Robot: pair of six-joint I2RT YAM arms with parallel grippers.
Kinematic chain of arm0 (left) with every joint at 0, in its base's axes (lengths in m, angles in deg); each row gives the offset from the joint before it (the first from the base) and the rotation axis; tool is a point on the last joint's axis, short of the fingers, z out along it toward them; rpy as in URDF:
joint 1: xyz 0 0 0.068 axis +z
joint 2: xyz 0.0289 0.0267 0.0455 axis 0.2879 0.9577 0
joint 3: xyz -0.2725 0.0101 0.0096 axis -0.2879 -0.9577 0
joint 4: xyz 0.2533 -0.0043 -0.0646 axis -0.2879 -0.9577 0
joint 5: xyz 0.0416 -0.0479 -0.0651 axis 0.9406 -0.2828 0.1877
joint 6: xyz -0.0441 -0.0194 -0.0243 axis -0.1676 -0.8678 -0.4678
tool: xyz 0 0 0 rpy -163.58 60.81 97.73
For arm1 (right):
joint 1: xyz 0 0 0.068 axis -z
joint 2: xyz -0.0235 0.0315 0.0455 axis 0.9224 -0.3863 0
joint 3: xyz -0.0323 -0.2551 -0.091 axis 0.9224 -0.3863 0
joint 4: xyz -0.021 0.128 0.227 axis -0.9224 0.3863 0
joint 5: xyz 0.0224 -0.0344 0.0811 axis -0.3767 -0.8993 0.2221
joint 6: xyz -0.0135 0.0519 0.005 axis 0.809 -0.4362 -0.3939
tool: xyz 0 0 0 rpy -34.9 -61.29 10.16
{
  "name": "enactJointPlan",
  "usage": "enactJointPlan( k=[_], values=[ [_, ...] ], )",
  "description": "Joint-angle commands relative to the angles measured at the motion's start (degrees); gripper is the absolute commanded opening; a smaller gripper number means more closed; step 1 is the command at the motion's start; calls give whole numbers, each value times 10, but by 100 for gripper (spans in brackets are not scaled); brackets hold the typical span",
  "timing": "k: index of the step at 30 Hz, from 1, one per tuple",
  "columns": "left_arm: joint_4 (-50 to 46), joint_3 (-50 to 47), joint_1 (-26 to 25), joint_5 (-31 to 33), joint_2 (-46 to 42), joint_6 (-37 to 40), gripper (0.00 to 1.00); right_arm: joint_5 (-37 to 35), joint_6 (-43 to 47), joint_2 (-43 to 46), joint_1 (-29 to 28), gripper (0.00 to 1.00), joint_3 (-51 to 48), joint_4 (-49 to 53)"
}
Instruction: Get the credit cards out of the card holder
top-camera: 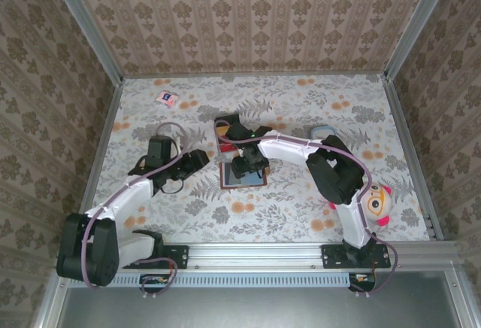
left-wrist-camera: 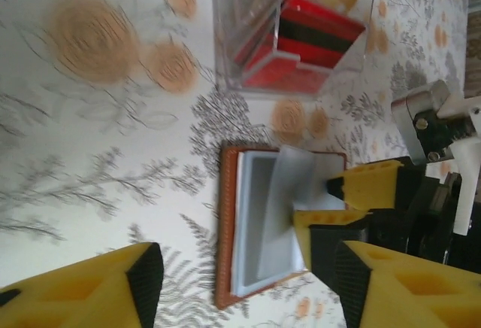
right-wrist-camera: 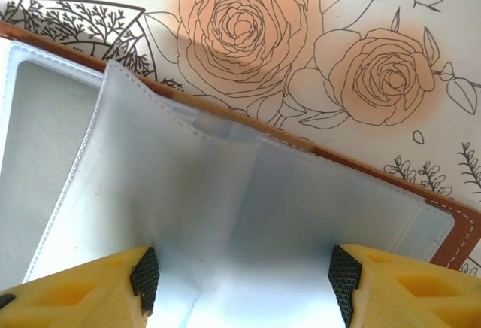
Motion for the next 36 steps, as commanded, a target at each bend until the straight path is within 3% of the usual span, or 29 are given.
enactJointPlan(
  k=[1, 10, 16, 23, 36],
  values=[
    [76, -17, -26, -15, 18, -56, 56, 30, -8, -9, 4, 64, -31, 7],
    [103, 4, -72, -27, 86, -56, 41, 48, -18, -2, 9, 57, -48, -16],
    [128, 25, -95, -48, 140, -68, 37, 53, -26, -2, 11, 56, -55, -27],
    [96, 45, -123, -27, 178, -75, 31, 52, -37, 1, 18, 55, -65, -34],
    [-10, 68, -156, 34, 203, -51, 31, 59, -49, -3, 19, 52, -69, -41]
  ],
)
